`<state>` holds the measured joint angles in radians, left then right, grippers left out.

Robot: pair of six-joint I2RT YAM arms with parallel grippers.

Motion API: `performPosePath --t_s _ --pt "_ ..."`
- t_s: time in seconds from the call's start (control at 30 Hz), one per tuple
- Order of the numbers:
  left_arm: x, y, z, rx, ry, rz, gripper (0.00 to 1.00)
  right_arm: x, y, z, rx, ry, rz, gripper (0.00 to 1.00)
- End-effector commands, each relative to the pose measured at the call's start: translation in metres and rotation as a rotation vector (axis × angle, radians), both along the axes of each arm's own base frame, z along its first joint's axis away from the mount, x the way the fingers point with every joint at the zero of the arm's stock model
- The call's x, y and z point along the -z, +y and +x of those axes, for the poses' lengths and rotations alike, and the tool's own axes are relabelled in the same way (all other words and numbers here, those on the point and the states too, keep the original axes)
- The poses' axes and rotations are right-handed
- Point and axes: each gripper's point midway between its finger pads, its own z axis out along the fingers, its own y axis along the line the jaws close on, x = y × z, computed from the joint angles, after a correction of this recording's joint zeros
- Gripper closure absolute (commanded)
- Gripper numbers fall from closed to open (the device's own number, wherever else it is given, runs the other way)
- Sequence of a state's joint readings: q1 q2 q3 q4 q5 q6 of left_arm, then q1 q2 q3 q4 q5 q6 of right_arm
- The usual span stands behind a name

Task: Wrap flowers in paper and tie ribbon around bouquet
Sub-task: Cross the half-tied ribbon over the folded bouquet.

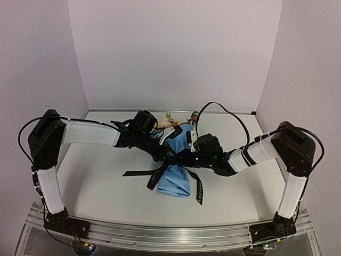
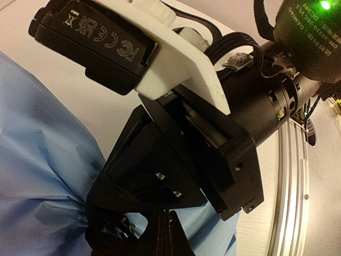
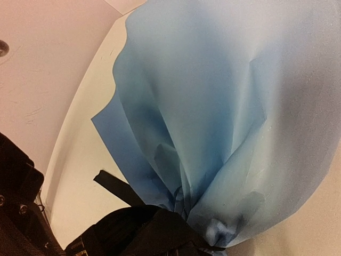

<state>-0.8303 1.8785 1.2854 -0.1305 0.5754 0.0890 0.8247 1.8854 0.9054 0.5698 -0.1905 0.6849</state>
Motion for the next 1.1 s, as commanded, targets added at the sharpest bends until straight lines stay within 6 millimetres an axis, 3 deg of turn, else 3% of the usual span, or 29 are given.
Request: performPosePath --t_s 0.0,0.2,0.43,0.77,0.9,1.07 --pt "0.001 -0.002 -0.003 0.012 0.033 -0.002 0.97 -0.018 0.008 0.019 0.029 -0.044 0.048 1.0" --pt "0.001 -0.003 0.0 -0.01 0.037 -0.005 0.78 -0.008 0.008 0.02 0.029 -0.032 0.033 1.0" --pt "-0.037 -0.003 0.007 -0.058 0.0 -0.103 0.63 0.0 0.007 0.019 0.028 -0.026 0.018 1.0" --pt "-0.085 0.012 0.013 -0.113 -0.042 -0.192 0.53 0.004 0.007 0.019 0.019 -0.032 0.003 1.0" --pt "-0.096 0.026 0.037 -0.209 -0.073 -0.218 0.54 0.004 0.007 0.019 0.017 -0.035 0.001 1.0" --pt "-0.075 0.064 0.095 -0.499 -0.099 -0.122 0.64 0.003 0.007 0.019 0.014 -0.037 0.002 1.0"
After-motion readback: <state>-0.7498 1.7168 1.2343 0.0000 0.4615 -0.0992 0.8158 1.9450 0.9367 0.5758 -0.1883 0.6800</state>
